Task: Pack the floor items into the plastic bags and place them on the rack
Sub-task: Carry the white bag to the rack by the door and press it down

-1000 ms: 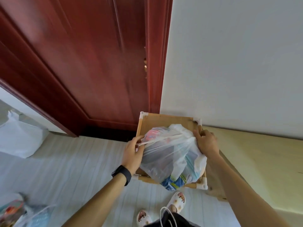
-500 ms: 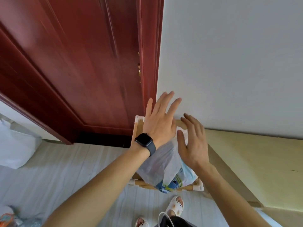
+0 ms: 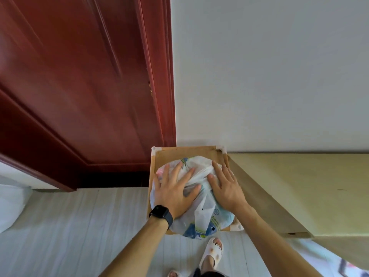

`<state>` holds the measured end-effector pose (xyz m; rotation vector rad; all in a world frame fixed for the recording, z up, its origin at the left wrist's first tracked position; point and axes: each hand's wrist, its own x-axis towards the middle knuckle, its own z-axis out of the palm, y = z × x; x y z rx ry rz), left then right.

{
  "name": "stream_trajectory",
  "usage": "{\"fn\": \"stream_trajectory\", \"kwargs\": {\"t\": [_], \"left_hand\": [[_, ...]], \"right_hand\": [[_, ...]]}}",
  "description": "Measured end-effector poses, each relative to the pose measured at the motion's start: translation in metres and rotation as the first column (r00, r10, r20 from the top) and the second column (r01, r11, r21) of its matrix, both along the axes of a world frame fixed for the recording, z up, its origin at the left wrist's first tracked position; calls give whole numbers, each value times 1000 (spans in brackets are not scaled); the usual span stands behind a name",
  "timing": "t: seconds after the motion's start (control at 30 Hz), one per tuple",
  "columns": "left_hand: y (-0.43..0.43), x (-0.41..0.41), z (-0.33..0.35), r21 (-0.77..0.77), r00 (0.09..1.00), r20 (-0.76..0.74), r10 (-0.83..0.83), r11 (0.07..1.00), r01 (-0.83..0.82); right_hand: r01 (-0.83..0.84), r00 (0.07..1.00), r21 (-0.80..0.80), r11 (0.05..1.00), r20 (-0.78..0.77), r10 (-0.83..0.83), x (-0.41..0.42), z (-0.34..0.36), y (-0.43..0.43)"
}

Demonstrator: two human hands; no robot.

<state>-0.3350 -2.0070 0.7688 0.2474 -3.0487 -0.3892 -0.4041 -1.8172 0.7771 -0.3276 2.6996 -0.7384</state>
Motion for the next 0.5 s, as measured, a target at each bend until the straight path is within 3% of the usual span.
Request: {"fn": "stream_trajectory", "kwargs": {"t": [0.1,0.17,0.33,0.5], "left_hand": [[-1,-8,-3,6,1000,-17,7,1000,-7],[1,-12,-6,2,999,-43,1,1000,-1],[0,-18,-9,-11,999,-45,17,1000,-18],[-6,-20,2,-30,996,87,-4,1000,6]], "right_hand": [[105,986,-36,994,-130,-109,8,3,-3],[61,976,-135,989,-199,-87,19,-2,-6],[70,981,-172,983,-166,-99,16,-19,-9],[81,996,-162,983,-24,-86,13,-8,-6]]}}
